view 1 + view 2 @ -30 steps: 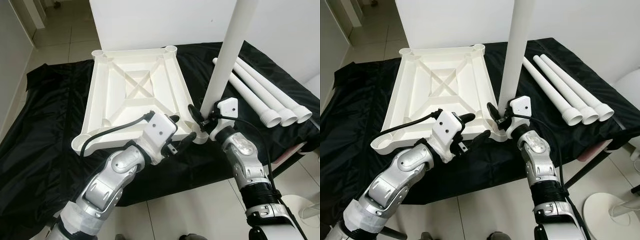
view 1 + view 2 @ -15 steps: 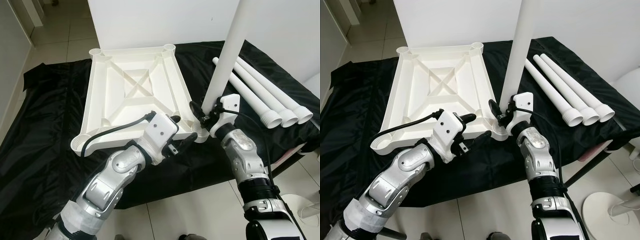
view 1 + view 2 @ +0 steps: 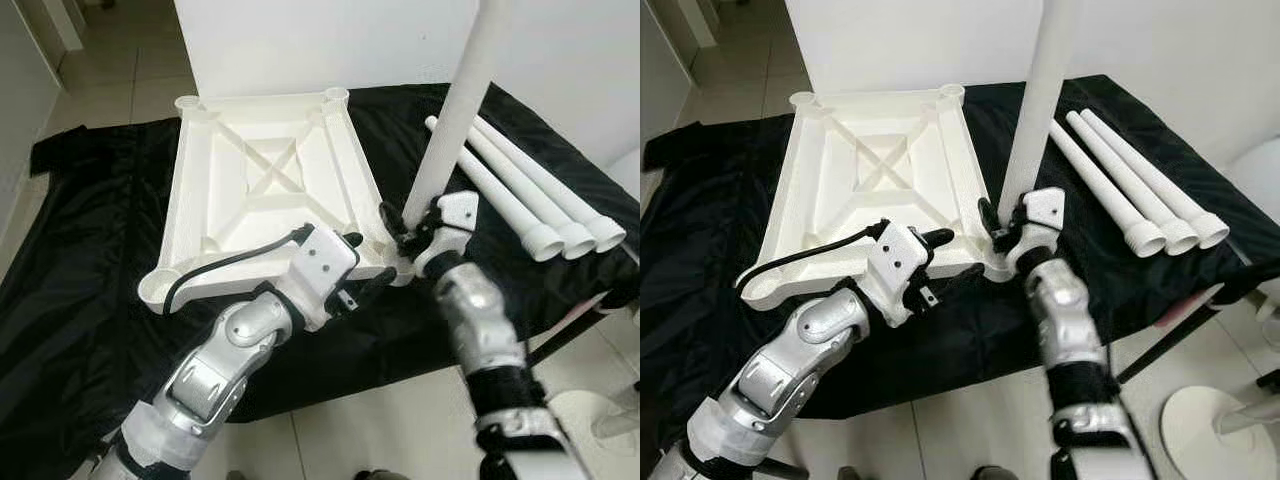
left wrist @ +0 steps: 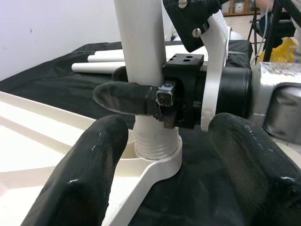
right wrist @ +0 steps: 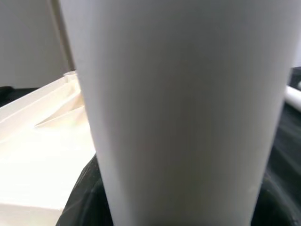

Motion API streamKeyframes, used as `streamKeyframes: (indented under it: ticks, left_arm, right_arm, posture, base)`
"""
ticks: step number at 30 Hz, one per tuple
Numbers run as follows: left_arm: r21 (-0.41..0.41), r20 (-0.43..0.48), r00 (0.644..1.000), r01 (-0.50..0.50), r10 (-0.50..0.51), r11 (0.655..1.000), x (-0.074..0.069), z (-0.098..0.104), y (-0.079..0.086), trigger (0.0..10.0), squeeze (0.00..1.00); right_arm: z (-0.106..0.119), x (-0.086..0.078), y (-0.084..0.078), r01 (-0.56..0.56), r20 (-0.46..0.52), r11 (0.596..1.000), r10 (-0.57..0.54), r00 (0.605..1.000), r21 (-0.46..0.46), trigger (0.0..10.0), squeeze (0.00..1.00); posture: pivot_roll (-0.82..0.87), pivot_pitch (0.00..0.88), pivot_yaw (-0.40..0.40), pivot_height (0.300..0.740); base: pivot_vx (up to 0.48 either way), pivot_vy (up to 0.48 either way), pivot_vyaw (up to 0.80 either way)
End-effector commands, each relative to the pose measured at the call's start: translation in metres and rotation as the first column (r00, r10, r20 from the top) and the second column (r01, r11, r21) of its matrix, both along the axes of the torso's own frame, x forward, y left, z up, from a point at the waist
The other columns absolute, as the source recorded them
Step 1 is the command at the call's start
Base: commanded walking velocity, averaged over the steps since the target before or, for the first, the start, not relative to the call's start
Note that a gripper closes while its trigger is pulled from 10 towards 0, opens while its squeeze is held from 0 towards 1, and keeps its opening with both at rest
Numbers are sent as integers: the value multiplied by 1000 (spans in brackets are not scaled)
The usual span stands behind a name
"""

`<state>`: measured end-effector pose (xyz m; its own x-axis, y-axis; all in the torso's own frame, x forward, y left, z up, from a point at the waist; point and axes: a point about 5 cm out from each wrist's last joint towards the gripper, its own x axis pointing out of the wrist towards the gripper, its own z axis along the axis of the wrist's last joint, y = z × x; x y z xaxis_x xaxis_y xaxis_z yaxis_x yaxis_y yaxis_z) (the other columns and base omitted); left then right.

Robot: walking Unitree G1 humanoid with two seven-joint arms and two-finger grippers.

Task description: Building children table

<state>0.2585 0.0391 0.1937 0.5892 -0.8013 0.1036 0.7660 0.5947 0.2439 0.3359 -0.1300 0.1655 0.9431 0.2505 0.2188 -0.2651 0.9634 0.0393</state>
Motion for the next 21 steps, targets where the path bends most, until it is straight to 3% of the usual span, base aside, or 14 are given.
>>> streamKeyframes:
  ticks: [1,2,6,8,13,16,17,18,21]
  left_arm:
    - [29,-10,995,102,-102,994,-6,-1,-3,10000,0]
    - [29,-11,995,96,-96,995,-6,-1,-3,10000,0]
    - [30,-11,996,92,-91,995,-5,-1,-2,10000,0]
    - [30,-11,996,89,-88,996,-5,-1,-2,10000,0]
    - [31,-17,996,86,-86,996,-5,-3,-1,10000,0]
    - [32,-20,996,87,-86,996,-5,-3,-1,10000,0]
    - [34,-20,996,86,-86,996,-5,-4,-1,10000,0]
    - [35,-20,996,86,-85,996,-5,-4,-1,10000,0]
    - [36,-21,996,83,-82,996,-4,-4,0,10000,0]
  right_arm:
    - [-28,-3,7,48,-152,998,-40,988,50,10000,0]
    - [-34,-4,10,167,-213,985,-154,965,43,10000,0]
    - [-37,-7,15,254,-255,966,-232,939,56,10000,0]
    - [-34,-11,23,308,-271,945,-269,924,112,10000,0]
    - [-26,-15,41,263,-235,956,-228,945,128,10000,0]
    - [-21,-17,39,244,-197,961,-216,956,134,10000,0]
    - [-16,-18,39,197,-162,963,-167,973,185,10000,1000]
    - [-12,-19,38,167,-138,961,-139,981,220,10000,1000]
    - [-5,-19,34,142,-74,970,-129,989,199,10000,1000]
  posture:
    - [-53,71,42,740]
    - [-53,71,42,740]
    - [-50,74,35,740]
    - [-49,74,33,740]
    - [-53,78,32,740]
    - [-54,79,31,740]
    - [-57,81,31,740]
    - [-56,81,31,740]
    - [-58,81,33,740]
  base:
    - [0,0,0]
    - [0,0,0]
    - [0,0,0]
    - [0,0,0]
    - [0,0,0]
    - [0,0,0]
    - [0,0,0]
    - [0,0,0]
    - [0,0,0]
